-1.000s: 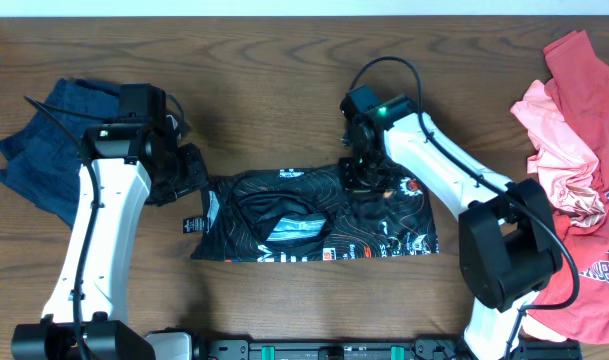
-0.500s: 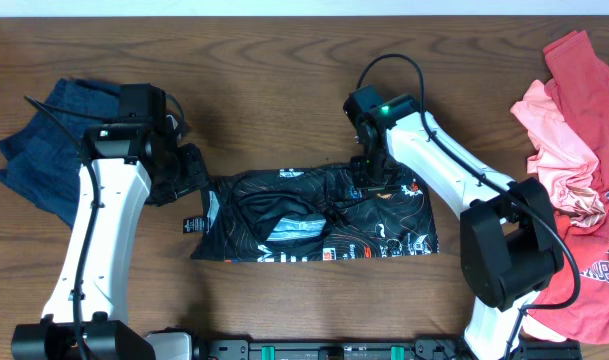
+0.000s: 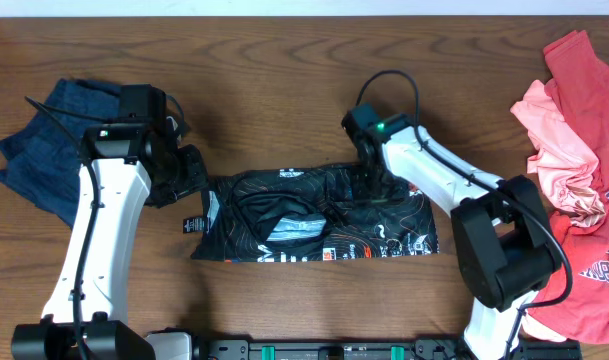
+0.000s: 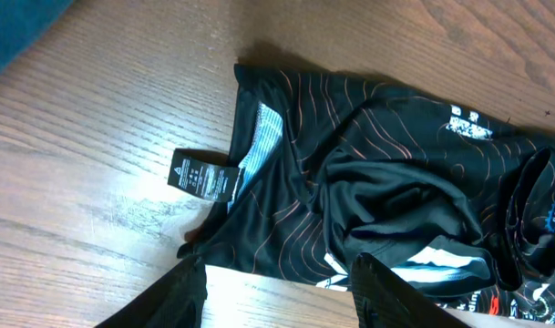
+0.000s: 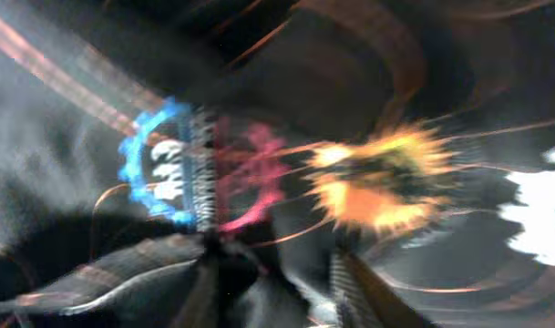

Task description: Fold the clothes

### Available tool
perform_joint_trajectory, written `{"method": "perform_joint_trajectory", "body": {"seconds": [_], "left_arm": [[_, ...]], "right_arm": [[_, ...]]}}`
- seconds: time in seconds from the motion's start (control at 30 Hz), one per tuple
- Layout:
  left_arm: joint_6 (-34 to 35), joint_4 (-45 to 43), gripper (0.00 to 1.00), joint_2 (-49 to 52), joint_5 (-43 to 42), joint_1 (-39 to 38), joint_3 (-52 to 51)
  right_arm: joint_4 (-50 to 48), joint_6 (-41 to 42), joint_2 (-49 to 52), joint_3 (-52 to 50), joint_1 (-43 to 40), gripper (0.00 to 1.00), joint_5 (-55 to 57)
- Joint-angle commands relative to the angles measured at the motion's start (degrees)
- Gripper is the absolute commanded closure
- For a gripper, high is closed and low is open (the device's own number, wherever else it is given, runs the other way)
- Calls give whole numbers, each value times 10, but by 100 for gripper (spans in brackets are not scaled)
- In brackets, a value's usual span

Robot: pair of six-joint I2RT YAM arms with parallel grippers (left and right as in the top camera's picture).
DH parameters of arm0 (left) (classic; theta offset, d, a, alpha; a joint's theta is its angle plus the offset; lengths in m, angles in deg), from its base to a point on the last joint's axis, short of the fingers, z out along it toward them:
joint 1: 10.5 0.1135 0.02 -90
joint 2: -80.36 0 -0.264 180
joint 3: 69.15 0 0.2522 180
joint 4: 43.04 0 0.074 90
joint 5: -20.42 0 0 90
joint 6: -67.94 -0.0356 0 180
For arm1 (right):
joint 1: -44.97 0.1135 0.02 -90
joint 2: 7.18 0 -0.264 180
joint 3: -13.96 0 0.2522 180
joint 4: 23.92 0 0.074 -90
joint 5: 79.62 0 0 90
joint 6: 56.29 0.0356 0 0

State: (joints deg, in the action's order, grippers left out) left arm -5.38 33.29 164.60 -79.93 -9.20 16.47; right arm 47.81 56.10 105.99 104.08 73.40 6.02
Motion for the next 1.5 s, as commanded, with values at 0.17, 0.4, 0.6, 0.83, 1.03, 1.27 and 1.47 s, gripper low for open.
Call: {"method": "perform_joint_trajectory", "body": {"seconds": [0.17,0.4,0.6,0.83,1.03,1.27,1.47], "left_arm": [[-1,2,47,-1,-2,0,7],[-1,6,47,-1,-1,0,7],[-3,13,39,0,1,0,6],[-6,6,19,3,1,0,-32],[-61,-71,10,30,5,0,-118],[-115,-168,9,104,2,0,-164],[-120,-212,9,162,-39,0,-164]], "right_arm": [[47,-273,5,-10,27,67,-365],[62,-273,5,-10,29,64,-335],[108,-216,-12,30,16,70,-189],[122,-103,-75,80,-11,66,-28],[126,-75,-88,80,-36,54,-27],[128,-74,-88,79,-37,54,-27],[128,-74,-88,79,-37,54,-27]]}}
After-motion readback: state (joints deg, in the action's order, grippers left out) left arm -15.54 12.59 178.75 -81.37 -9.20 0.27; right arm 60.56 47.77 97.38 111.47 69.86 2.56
